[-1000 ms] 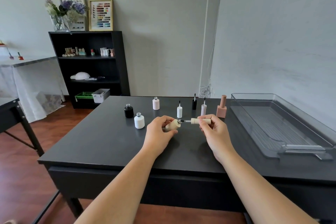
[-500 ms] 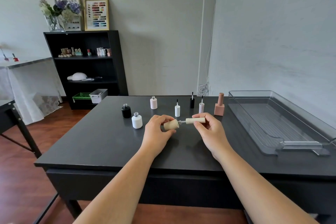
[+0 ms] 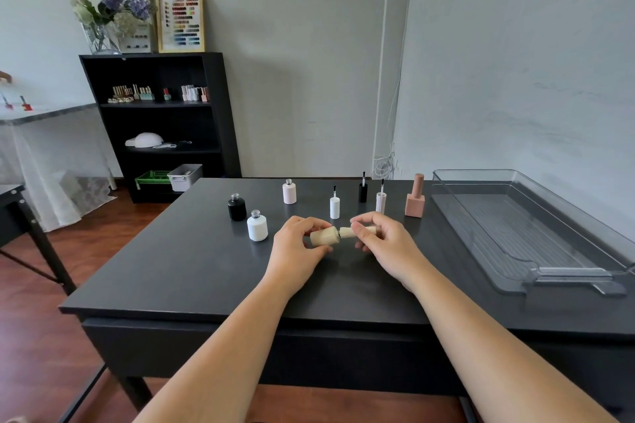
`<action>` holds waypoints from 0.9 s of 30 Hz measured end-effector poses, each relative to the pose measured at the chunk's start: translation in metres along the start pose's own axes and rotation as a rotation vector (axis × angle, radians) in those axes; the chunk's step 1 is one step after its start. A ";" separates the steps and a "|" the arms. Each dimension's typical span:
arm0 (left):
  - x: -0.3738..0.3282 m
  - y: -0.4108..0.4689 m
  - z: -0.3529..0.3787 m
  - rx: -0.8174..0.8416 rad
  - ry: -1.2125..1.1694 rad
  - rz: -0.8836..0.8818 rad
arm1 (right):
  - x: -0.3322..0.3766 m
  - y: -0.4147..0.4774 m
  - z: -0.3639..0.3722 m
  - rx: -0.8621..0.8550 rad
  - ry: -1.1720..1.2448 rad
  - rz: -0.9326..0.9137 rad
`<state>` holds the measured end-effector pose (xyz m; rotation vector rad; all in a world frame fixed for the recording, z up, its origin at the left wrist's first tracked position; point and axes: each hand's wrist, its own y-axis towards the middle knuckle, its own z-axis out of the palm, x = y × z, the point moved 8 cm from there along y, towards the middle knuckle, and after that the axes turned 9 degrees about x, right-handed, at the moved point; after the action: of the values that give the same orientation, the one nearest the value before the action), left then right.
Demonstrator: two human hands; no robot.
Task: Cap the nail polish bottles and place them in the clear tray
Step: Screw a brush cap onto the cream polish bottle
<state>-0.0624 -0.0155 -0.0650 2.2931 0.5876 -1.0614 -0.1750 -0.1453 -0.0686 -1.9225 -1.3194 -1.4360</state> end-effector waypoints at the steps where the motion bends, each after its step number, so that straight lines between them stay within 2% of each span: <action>1: 0.000 0.000 0.000 -0.002 0.000 -0.002 | -0.001 0.000 0.001 0.022 0.043 0.000; 5: 0.001 0.000 0.000 0.000 -0.009 -0.010 | -0.004 -0.001 -0.004 -0.006 0.145 -0.015; 10: 0.001 0.001 0.000 0.004 0.000 -0.013 | -0.007 -0.001 -0.007 -0.066 0.134 0.032; 15: 0.001 0.000 -0.001 -0.013 -0.019 -0.021 | -0.003 -0.001 -0.005 -0.031 0.159 -0.010; 21: 0.002 -0.001 -0.001 -0.016 -0.026 -0.023 | -0.012 -0.001 -0.011 -0.105 0.154 0.048; 27: 0.003 0.000 -0.001 -0.015 -0.031 -0.034 | -0.009 0.000 -0.010 -0.060 0.222 -0.004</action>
<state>-0.0606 -0.0143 -0.0668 2.2577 0.6216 -1.1026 -0.1804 -0.1567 -0.0734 -1.7378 -1.1906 -1.6543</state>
